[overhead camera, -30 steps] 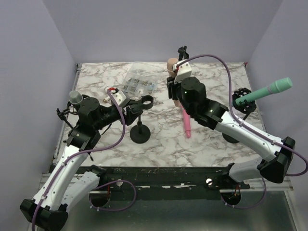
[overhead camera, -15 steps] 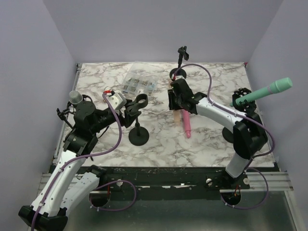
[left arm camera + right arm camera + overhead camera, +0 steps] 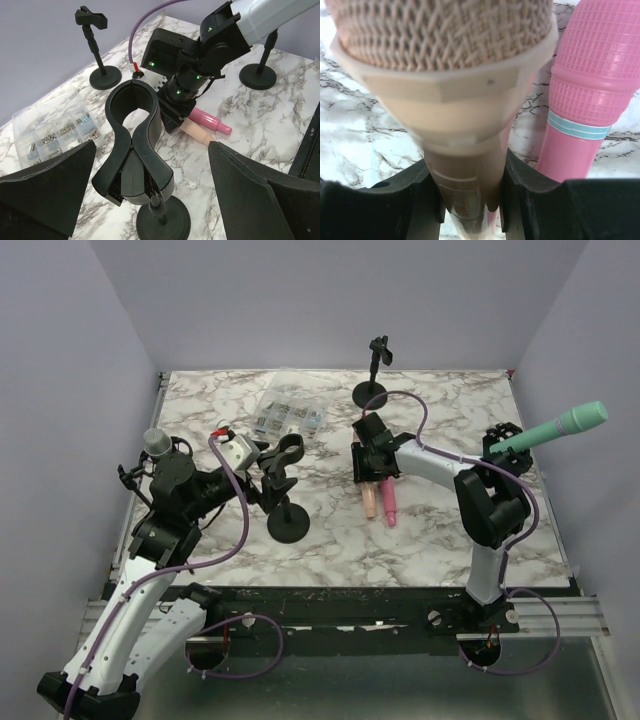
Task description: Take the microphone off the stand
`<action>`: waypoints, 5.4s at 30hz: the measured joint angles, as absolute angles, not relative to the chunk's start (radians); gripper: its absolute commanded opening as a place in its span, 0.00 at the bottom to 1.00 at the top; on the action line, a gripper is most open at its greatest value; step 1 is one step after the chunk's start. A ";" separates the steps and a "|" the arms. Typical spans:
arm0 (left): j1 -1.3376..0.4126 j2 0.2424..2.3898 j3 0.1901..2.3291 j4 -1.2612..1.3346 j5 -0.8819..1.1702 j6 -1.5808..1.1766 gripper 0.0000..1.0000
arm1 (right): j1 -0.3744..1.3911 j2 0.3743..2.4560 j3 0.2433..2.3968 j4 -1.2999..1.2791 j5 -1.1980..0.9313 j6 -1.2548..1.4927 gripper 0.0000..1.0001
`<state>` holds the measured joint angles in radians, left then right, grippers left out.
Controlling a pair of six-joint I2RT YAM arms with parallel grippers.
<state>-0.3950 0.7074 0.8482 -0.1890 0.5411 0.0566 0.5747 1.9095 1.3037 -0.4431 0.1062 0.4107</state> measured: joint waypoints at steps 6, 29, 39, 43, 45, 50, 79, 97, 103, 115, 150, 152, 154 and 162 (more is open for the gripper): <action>-0.395 0.693 0.934 -0.290 0.466 0.008 0.98 | 0.575 1.928 1.306 -0.443 0.107 0.418 0.49; -0.400 0.983 1.318 -0.573 0.395 -0.221 0.40 | 0.575 1.713 1.254 -0.404 0.033 0.347 0.73; -0.404 1.000 1.205 -0.512 0.369 -0.207 0.27 | 0.575 1.531 1.246 -0.382 -0.004 0.331 0.74; -0.428 0.975 1.127 -0.440 0.335 -0.207 0.27 | 0.575 1.499 1.231 -0.365 -0.024 0.331 0.75; -0.439 0.950 1.066 -0.413 0.314 -0.210 0.27 | 0.575 1.494 1.224 -0.356 -0.033 0.331 0.75; -0.441 0.928 0.967 -0.354 0.272 -0.236 0.27 | 0.575 1.492 1.196 -0.336 -0.057 0.331 0.75; -0.447 0.909 1.374 -0.683 0.187 -0.247 0.98 | 0.617 1.407 1.163 -0.263 -0.158 0.349 0.86; -0.446 0.770 1.488 -0.966 -0.622 -0.263 0.98 | 0.780 1.408 1.239 -0.231 -0.152 0.366 0.86; -0.406 0.789 1.368 -0.898 -0.753 -0.263 0.98 | 0.785 1.404 1.237 -0.232 -0.143 0.370 0.86; -0.289 0.869 1.307 -0.762 -0.770 -0.301 0.92 | 0.786 1.361 1.213 -0.236 -0.118 0.371 0.86; -0.261 0.894 1.534 -0.654 -0.743 -0.206 0.07 | 0.786 1.361 1.198 -0.249 -0.116 0.366 0.87; -0.261 0.906 1.633 -0.661 -0.727 -0.201 0.01 | 0.786 1.361 1.198 -0.248 -0.116 0.366 0.87; -0.261 0.909 1.716 -0.662 -0.709 -0.203 0.00 | 0.786 1.363 1.198 -0.248 -0.117 0.366 0.87; -0.261 0.779 1.747 -0.649 -0.568 -0.249 0.00 | 0.786 1.366 1.197 -0.245 -0.125 0.366 0.87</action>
<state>-0.2611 0.7788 1.7473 -0.6495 -0.5678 -0.2493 0.7864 1.3659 1.1973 -0.2447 -0.1253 0.3660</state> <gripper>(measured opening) 0.530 0.865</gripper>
